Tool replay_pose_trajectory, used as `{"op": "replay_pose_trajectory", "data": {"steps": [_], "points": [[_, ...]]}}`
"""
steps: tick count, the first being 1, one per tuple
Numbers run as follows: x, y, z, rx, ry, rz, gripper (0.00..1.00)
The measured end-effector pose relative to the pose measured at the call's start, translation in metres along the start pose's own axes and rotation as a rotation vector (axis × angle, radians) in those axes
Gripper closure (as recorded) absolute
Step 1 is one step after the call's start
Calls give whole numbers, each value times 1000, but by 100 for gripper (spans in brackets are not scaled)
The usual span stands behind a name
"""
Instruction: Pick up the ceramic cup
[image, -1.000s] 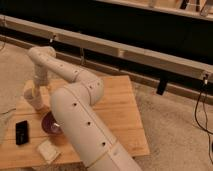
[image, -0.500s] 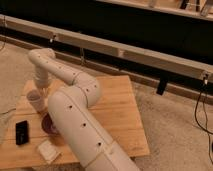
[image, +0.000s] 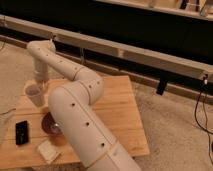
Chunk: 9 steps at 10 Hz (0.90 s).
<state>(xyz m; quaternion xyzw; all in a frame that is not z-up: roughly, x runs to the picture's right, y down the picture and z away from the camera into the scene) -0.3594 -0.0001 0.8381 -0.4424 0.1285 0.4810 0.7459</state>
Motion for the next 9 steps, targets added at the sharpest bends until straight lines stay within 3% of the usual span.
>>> {"op": "replay_pose_trajectory", "data": {"steps": [2, 9], "points": [[-1, 1, -20, 27, -36, -6, 100], [10, 18, -71, 60, -136, -30, 100]]}}
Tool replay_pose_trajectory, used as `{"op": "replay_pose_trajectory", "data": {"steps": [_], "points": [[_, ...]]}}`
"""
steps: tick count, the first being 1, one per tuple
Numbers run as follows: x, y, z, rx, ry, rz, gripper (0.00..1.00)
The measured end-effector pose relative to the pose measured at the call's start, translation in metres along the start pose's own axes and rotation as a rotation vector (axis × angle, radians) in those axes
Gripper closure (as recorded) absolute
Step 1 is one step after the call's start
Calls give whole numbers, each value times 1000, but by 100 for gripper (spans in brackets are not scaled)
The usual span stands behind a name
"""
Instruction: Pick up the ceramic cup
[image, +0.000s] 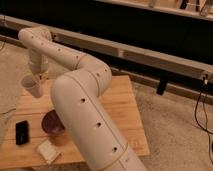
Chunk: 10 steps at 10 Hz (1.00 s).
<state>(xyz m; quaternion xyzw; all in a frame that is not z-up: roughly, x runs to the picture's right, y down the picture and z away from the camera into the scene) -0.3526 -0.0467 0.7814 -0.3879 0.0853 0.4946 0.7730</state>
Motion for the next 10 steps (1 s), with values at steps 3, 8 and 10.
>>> {"op": "replay_pose_trajectory", "data": {"steps": [3, 8, 10], "points": [[6, 6, -19, 8, -38, -10, 100], [24, -3, 22, -29, 29, 28, 100], [22, -6, 26, -34, 29, 35, 100]]}}
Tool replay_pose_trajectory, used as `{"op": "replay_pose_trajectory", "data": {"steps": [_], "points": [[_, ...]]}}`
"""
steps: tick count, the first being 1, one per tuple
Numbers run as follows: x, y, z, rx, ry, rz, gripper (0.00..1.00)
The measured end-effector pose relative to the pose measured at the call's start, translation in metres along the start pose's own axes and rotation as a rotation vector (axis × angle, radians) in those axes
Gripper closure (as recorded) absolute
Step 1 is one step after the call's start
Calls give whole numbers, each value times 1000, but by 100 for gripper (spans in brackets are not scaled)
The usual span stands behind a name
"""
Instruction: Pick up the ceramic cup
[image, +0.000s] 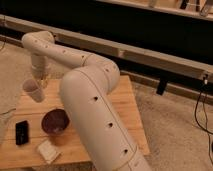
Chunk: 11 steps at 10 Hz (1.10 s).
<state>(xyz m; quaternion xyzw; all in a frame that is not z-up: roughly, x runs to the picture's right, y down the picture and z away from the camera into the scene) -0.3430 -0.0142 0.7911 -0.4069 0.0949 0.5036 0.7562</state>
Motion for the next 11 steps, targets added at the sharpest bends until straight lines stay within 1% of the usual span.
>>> {"op": "replay_pose_trajectory", "data": {"steps": [9, 11], "points": [[-6, -1, -6, 1, -38, -11, 100], [-7, -1, -6, 1, -40, -9, 100]]}}
